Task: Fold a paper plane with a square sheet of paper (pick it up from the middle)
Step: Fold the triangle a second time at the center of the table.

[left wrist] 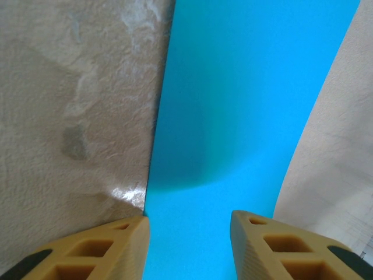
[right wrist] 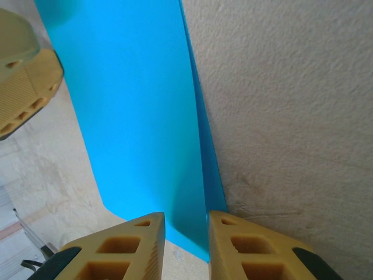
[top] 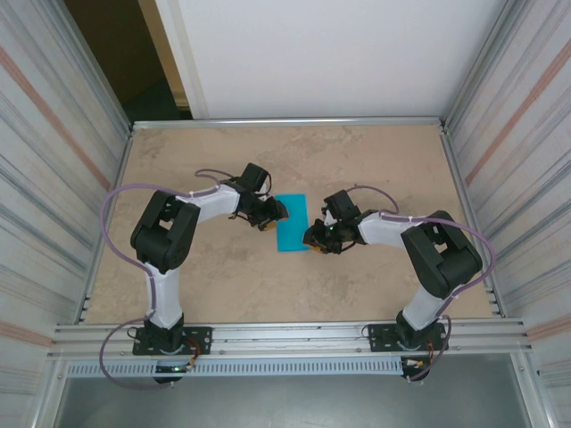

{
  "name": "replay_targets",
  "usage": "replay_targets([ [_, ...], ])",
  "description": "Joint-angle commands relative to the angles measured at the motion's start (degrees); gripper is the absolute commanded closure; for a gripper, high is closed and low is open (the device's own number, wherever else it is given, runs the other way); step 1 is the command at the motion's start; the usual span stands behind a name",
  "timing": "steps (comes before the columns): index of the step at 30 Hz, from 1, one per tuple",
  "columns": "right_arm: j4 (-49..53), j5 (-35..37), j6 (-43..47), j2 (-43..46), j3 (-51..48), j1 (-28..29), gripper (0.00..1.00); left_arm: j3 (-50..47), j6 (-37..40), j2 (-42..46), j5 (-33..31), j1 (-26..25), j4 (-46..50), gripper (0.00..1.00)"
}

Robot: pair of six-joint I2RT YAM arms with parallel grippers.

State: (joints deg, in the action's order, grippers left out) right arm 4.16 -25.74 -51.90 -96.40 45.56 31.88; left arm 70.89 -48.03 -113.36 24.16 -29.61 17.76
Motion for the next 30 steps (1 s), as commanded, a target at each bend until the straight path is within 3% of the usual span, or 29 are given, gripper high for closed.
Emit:
replay_targets([
  [1,-1.36,-0.34,-0.69,0.24,0.08,-0.31,0.76,-2.86,-0.39,-4.04,-2.89,0.11,4.13,0.57],
  [12,-2.77,-0.72,-2.76,-0.33,-0.44,-0.95,0.81,-2.22,0.41,-2.94,-1.53,0.13,3.51,0.57],
  [18,-2.52,-1.35,-2.94,-0.37,-0.65,-1.25,0.90,-1.17,1.22,-1.58,-0.27,0.07,2.69,0.57],
  [24,-0.27,-1.30,-2.05,1.48,-1.38,-1.81,0.99,-1.39,3.95,3.82,3.08,0.08,-4.17,0.56],
  [30,1.93,-2.22,-0.25,5.06,-3.20,-2.99,1.00,-2.10,7.94,5.69,4.19,0.66,-6.95,0.54],
])
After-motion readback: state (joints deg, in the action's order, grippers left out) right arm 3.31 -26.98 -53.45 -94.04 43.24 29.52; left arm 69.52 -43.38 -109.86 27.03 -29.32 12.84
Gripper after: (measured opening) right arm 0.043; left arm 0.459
